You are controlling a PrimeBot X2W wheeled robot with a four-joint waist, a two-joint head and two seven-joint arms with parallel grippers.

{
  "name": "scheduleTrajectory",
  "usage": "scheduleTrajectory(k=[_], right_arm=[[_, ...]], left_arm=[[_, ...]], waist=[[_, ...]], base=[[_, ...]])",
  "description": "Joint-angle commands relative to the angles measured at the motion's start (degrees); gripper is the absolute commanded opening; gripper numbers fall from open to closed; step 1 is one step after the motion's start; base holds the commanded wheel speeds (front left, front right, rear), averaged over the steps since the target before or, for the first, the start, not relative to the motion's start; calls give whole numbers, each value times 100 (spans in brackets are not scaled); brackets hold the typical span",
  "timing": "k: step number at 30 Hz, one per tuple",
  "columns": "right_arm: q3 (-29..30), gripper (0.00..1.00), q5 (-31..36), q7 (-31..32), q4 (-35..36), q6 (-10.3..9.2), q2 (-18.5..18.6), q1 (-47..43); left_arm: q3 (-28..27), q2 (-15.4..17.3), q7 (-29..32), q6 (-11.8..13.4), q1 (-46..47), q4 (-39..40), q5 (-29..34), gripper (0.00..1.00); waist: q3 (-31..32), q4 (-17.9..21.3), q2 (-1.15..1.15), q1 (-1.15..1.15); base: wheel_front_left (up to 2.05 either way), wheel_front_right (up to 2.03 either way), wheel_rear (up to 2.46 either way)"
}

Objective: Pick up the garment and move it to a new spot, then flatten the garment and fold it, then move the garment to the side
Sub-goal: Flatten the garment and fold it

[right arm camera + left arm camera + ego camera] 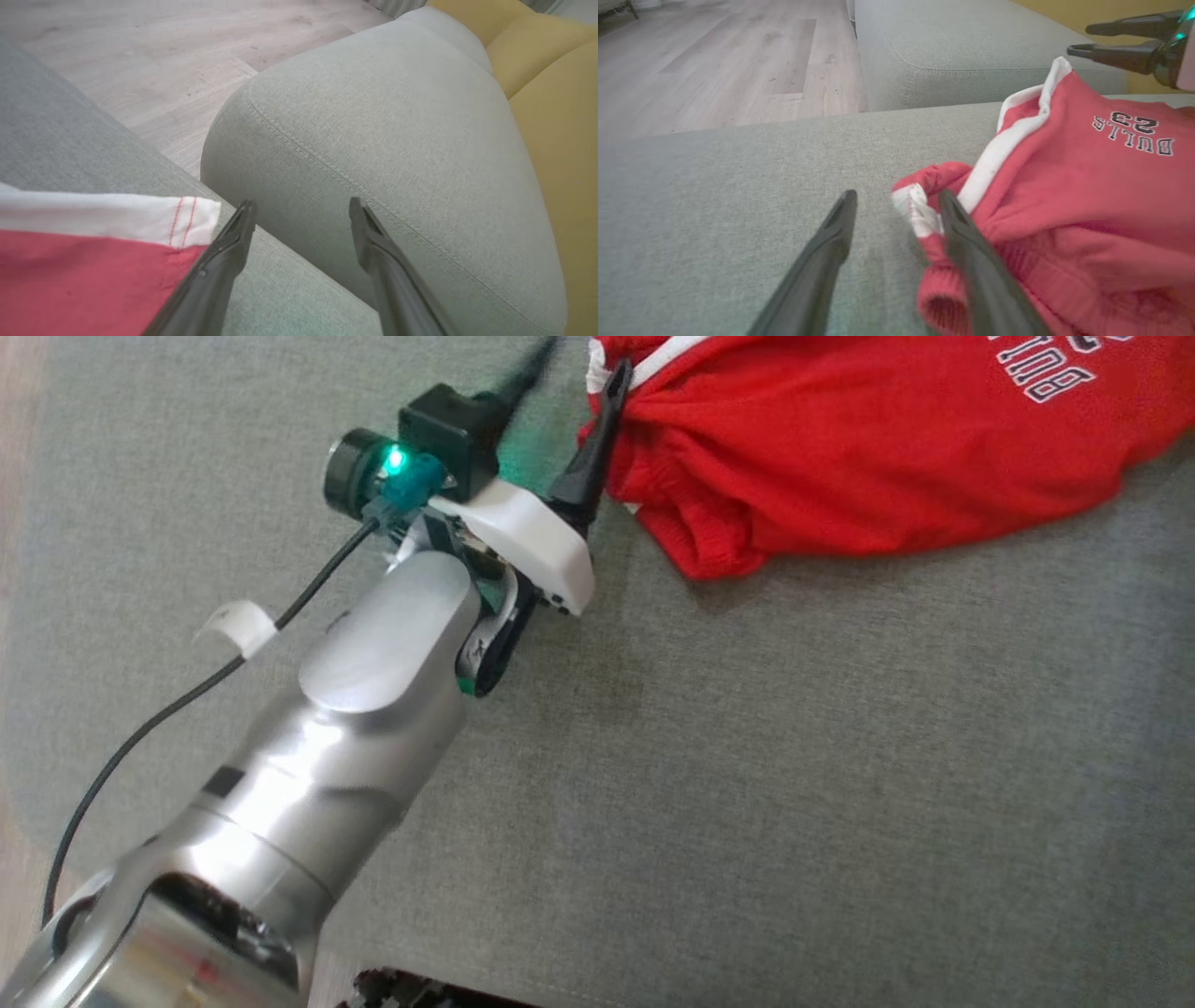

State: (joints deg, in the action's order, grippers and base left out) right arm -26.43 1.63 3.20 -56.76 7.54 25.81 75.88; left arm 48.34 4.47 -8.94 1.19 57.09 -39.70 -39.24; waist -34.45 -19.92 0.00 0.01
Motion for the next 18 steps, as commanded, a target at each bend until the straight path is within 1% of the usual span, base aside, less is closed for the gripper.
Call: scheduleTrajectory(k=[1, 5, 8, 13, 15, 17, 18], right_arm=[[129, 100, 96, -143, 62, -5, -121, 105], [464, 100, 233, -389, -134, -5, -310, 60], [741, 100, 189, -634, -234, -5, -439, -25], [1225, 100, -126, -1236, -258, -5, -706, -340], [1412, 100, -307, -1467, -194, -5, -845, -512], [1555, 100, -478, -1630, -75, -5, -976, -738], [1555, 100, -478, -1630, -75, -5, -976, -738]], left_arm=[[-172, 129, -104, 87, 245, 37, 46, 100], [-271, 159, -298, 235, 287, -128, 77, 100], [-382, 224, -420, 308, 257, -191, 64, 100], [-641, 437, -571, 526, 87, -117, 131, 100], [-837, 519, -594, 553, -61, 40, 85, 100], [-1112, 623, -601, 642, -234, 330, 124, 100], [-1112, 623, -601, 642, -234, 330, 124, 100]], waist=[[65, 60, 0, -1], [320, 201, 0, -1], [585, 311, 0, -1], [1117, 524, 0, -1], [1296, 625, 0, -1], [1481, 717, 0, -1], [1481, 717, 0, -1]], base=[[0, 0, 0], [0, 0, 0], [0, 0, 0], [0, 0, 0], [0, 0, 0], [0, 0, 0], [0, 0, 0]])
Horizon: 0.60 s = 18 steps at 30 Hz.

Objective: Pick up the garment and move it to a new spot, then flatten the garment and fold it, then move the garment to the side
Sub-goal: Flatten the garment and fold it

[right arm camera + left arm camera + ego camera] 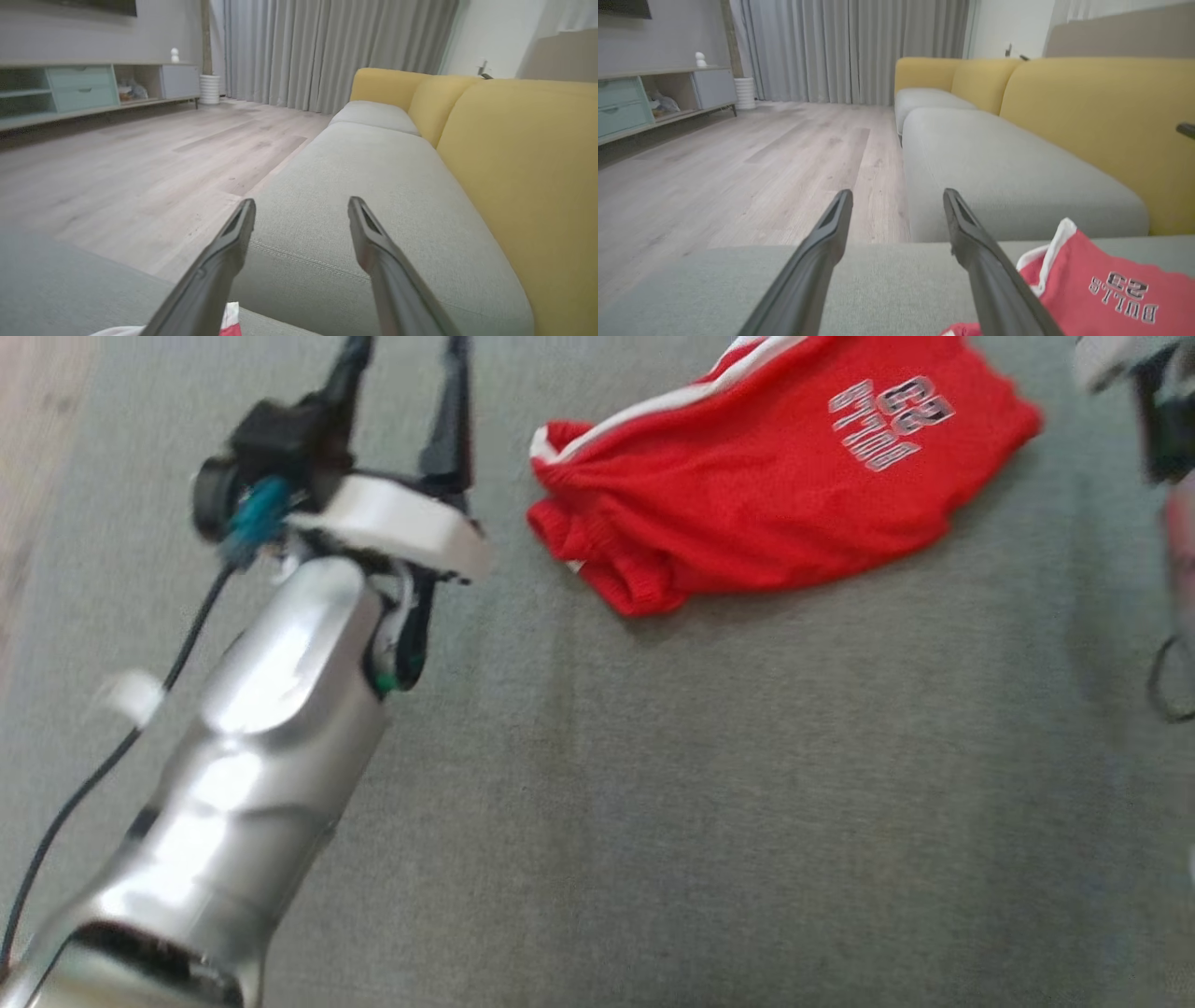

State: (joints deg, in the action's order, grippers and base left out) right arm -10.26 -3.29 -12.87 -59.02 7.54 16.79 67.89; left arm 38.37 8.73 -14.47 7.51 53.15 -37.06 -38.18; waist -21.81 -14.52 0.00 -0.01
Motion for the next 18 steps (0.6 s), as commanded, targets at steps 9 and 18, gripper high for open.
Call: scheduleTrajectory(k=[9, 18], right_arm=[[516, 100, -823, -208, 1710, -5, -826, -2166], [803, 100, -704, -207, 3461, -5, -1341, -4726]], left_arm=[[-1303, 366, -51, 157, -1655, 1630, 672, 100], [-1944, 217, -52, 99, -3435, 2296, 1302, 100]], waist=[[1156, 574, 0, 1], [1626, 913, 0, 1]], base=[[0, 0, 0], [0, 0, 0]])
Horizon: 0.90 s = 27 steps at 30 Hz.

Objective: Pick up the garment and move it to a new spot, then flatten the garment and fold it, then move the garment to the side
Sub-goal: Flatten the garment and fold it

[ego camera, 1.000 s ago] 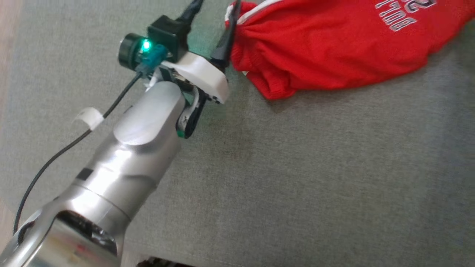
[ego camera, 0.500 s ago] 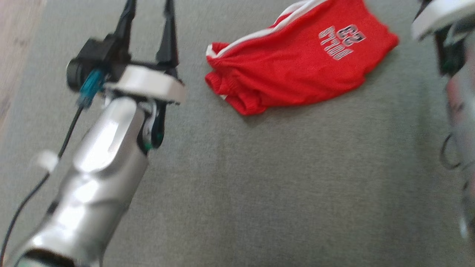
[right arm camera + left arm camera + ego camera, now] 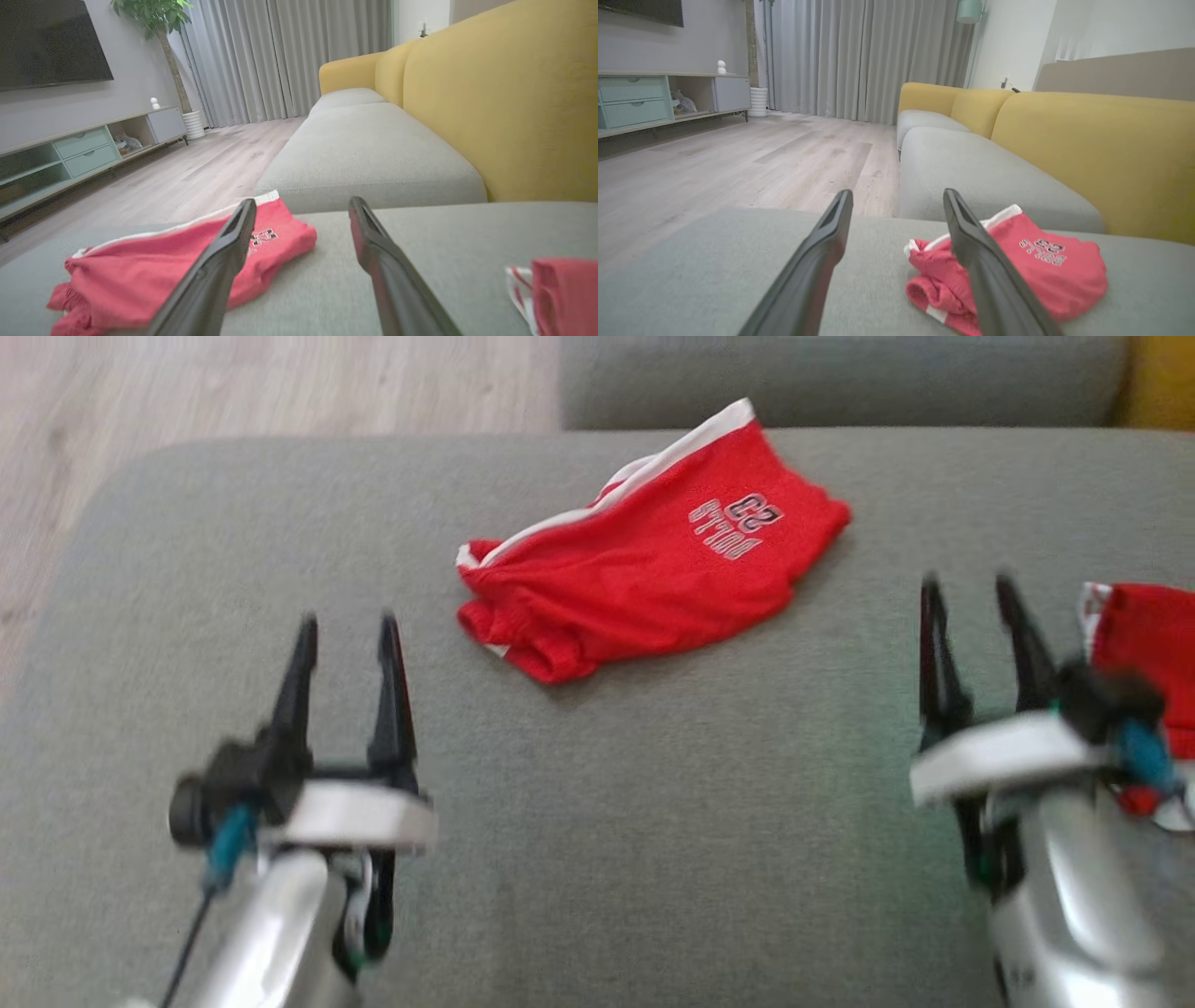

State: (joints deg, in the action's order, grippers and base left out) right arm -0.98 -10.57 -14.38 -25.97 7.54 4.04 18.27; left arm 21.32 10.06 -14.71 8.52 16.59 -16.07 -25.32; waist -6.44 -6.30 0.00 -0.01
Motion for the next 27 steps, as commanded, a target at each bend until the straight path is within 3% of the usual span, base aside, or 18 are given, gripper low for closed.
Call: scheduleTrajectory(k=[1, 6, 13, 21, 27], right_arm=[[-109, 100, 13, -37, 273, -5, -83, 14], [-98, 100, -160, 101, 775, -5, -112, -673], [-182, 100, -203, 312, 1247, -5, -115, -778], [-50, 100, 241, 724, 1423, -5, -115, -78], [236, 100, 645, 1303, 978, -5, 111, 1107]], left_arm=[[-282, 60, -29, -22, 69, 204, 72, 100], [-550, -158, -29, -159, -435, 281, 218, 100], [-746, -410, -29, -429, -445, 289, 396, 100], [-812, -546, -29, -630, -75, 195, 546, 100], [-803, -656, -29, -772, 261, 110, 589, 100]], waist=[[120, 116, 0, 1], [169, 202, 0, 1], [-73, 138, 0, 1], [-704, -139, 0, 1], [-1342, -506, 0, 1]], base=[[0, 0, 0], [0, 0, 0], [0, 0, 0], [0, 0, 0], [0, 0, 0]])
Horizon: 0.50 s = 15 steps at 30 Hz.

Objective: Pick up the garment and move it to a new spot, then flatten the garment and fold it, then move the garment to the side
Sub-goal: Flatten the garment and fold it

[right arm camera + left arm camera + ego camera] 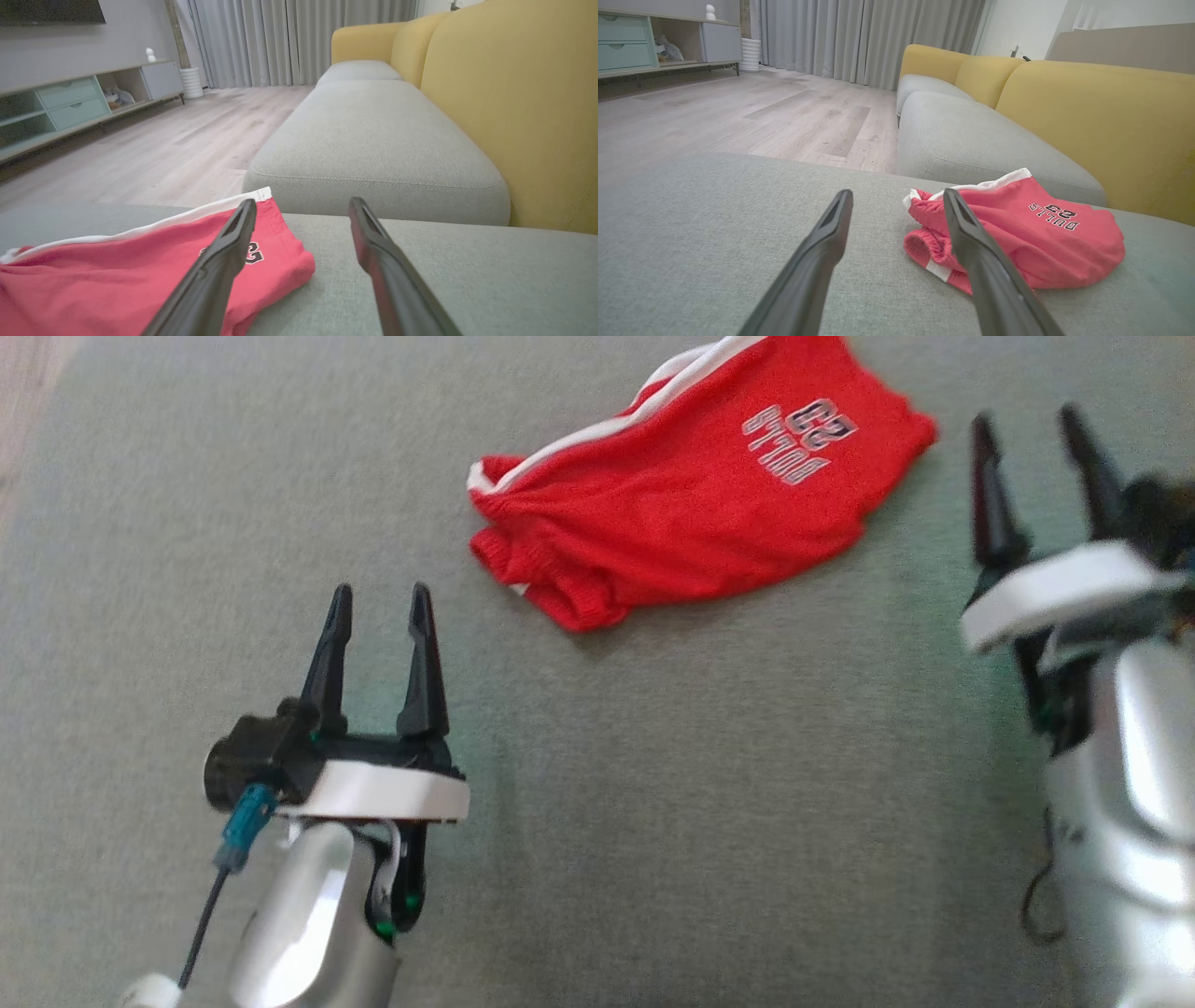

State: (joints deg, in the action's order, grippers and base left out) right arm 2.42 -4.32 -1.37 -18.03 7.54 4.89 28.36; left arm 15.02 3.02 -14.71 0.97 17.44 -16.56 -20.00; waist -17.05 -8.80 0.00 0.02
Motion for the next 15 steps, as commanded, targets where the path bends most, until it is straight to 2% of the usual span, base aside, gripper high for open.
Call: scheduleTrajectory(k=[1, 7, 15], right_arm=[[-67, 100, 42, 112, 34, -5, 78, 294], [95, 100, 174, 741, -1022, -5, 379, 1383], [-417, 100, 67, 1357, -2385, -5, 725, 2083]], left_arm=[[-169, 35, -29, -36, 225, 148, 53, 100], [-152, -7, -29, -100, 448, 125, -14, 100], [99, -12, -29, 7, 638, 177, -312, 100]], waist=[[-350, -314, 0, -2], [-752, -631, 0, -2], [-974, -915, 0, -2]], base=[[0, 0, 0], [0, 0, 0], [0, 0, 0]])
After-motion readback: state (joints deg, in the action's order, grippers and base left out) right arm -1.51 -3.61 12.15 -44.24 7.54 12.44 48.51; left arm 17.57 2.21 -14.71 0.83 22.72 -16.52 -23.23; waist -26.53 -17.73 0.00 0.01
